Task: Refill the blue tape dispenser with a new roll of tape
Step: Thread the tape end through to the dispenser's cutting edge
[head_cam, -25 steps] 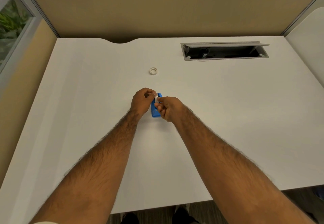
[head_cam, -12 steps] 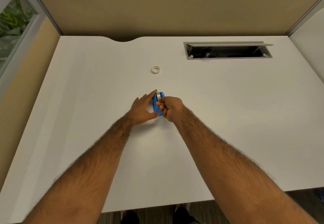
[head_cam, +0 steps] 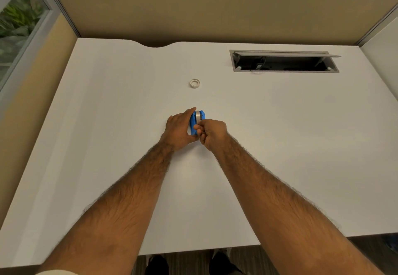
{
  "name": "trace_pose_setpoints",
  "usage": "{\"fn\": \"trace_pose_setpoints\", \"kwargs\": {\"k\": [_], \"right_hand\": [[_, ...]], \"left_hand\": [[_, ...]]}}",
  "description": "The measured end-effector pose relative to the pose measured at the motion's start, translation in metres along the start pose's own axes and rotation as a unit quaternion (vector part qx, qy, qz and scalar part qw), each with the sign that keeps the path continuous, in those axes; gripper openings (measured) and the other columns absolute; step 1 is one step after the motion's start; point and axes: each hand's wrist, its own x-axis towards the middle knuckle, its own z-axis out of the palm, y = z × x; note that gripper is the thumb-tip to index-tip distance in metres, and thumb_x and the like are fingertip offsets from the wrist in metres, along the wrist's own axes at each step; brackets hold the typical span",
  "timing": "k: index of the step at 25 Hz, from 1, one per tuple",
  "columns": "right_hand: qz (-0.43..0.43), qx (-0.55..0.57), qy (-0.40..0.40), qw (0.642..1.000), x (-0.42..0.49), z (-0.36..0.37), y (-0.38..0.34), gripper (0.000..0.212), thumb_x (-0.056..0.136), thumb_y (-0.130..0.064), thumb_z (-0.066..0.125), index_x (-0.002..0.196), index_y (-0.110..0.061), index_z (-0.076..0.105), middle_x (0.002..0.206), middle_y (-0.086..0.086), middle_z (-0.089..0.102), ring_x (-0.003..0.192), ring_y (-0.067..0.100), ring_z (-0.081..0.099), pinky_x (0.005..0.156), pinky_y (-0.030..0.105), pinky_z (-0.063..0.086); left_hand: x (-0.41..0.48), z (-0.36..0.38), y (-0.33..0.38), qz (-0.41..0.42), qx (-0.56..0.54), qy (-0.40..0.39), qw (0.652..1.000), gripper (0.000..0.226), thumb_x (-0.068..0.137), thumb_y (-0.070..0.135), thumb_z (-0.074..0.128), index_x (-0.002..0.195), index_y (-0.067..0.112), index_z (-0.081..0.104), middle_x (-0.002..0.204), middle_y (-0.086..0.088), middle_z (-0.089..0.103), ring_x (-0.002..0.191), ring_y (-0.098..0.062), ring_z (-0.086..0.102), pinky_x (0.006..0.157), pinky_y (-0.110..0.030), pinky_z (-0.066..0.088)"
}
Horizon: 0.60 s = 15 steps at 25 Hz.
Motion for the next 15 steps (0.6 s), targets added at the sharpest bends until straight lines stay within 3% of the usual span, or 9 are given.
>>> {"fn": "trace_pose_setpoints", "kwargs": {"k": [7,15], "right_hand": [[-0.015,0.011,0.003,1.0,-0.008,-0.005,0.011,0.012,0.092,-0.003,0.057,0.087,-0.001,0.067,0.066,0.008,0.069,0.04,0.009,0.055,0.038,0.018,0.044],[-0.065,0.026,-0.002,0.998,-0.016,-0.012,0.028,0.013,0.092,-0.003,0.057,0.093,0.002,0.068,0.066,0.01,0.068,0.043,0.011,0.056,0.042,0.021,0.047]], "left_hand": [[0.0,0.0,0.002,-0.013,0.004,-0.007,1.0,0.097,0.074,0.045,0.081,0.154,0.024,0.029,0.15,0.001,0.049,0.137,-0.022,0.045,0.12,-0.049,0.024],[-0.002,-0.001,0.005,-0.024,0.013,-0.007,1.0,0.091,0.078,0.034,0.078,0.154,0.025,0.027,0.151,0.0,0.046,0.138,-0.023,0.042,0.12,-0.046,0.023]]}}
